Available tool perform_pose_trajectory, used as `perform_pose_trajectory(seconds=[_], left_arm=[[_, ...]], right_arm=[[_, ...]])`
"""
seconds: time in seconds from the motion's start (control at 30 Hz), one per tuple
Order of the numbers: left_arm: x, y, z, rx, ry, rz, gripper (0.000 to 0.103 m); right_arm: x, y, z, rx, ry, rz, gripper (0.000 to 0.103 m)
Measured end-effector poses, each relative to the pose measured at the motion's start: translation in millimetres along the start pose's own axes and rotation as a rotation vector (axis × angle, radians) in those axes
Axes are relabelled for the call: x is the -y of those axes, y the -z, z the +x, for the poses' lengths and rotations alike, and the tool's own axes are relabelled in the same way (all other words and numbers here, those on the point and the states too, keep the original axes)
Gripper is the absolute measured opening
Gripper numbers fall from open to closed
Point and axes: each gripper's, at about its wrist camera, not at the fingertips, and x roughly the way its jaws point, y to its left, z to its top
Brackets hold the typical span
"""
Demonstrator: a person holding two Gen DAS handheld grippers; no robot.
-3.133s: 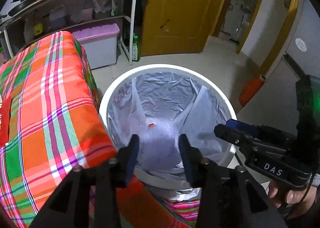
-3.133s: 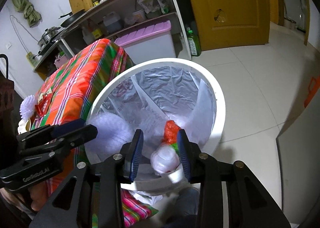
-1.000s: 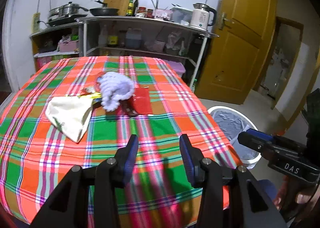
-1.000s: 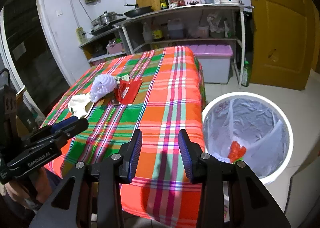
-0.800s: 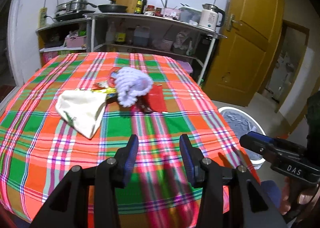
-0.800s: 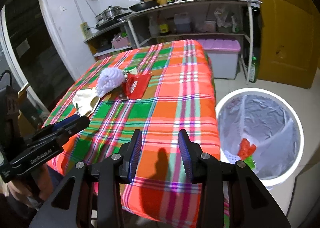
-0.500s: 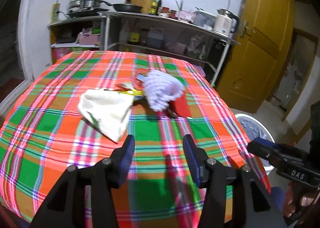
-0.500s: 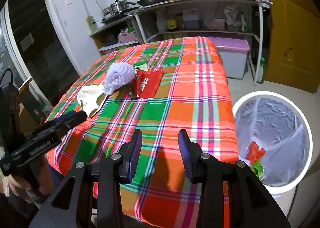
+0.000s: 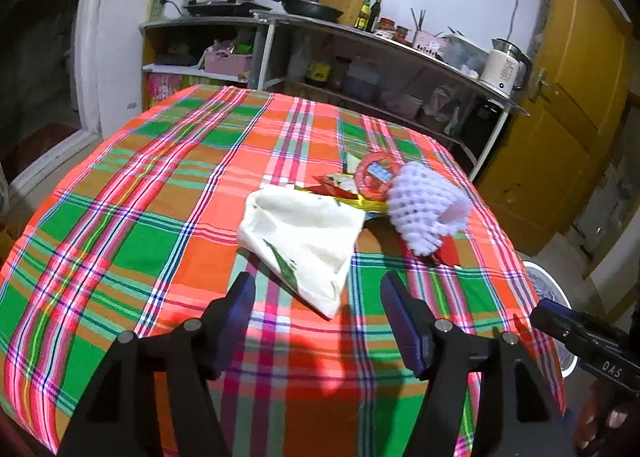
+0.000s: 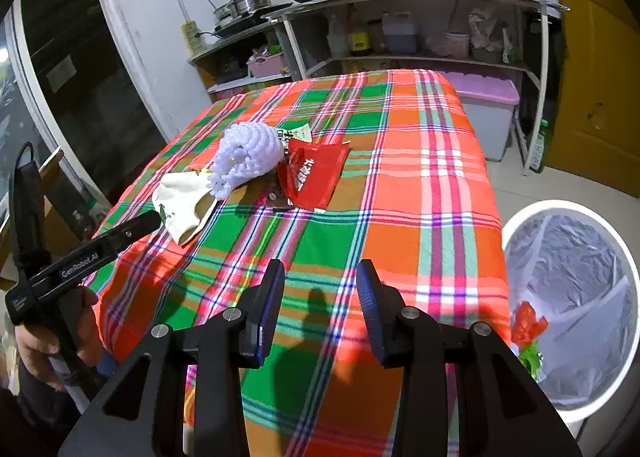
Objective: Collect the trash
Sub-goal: 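Move both tools back over the table toward the remaining foam net and wrapper, then grasp the white cloth bag with the left gripper while the right gripper grasps the white foam net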
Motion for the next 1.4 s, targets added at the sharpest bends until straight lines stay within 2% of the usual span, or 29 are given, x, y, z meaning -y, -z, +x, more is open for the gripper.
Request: perform_pose_trajectory(seconds=[0.47,0.53,0.67,1.0,1.2,1.27,1.3,1.37,1.4], left_arm=[[-34,-24,32,-0.016,-0.023,-0.089,0.067],[-36,-26,35,-0.026,-0.013,-0.092,0.068],[-35,-30,41,-0.044,-0.002,-0.081,0.068],[-43,-36,58,-0.101,0.035,-0.109,0.068],[-37,-36,61,-0.107,0.026,-0.08,0.067],[-35,-37,62,-0.106,0.039,-0.069,0.062],[-35,-37,61,-0.106,0.045,-0.066,0.054],[-35,-37,61,-0.103,0.05,-0.064,0.048],[-35,-37,60,-0.101,0.054,-0.066,0.04]], right_arm=[[-12,-31,27,0.004,-0.039,-0.025,0.039],[-14,-35,30,0.009,-0.048,-0.026,0.039],[-22,-49,38,0.02,-0.073,-0.037,0.049],[-36,-79,65,0.028,-0.11,-0.037,0.05],[-41,-88,88,-0.017,-0.126,-0.027,0.05],[-43,-88,94,-0.029,-0.127,-0.024,0.05],[-43,-88,95,-0.032,-0.125,-0.026,0.05],[-45,-89,97,-0.03,-0.123,-0.034,0.05],[-46,-88,98,-0.031,-0.122,-0.038,0.048]])
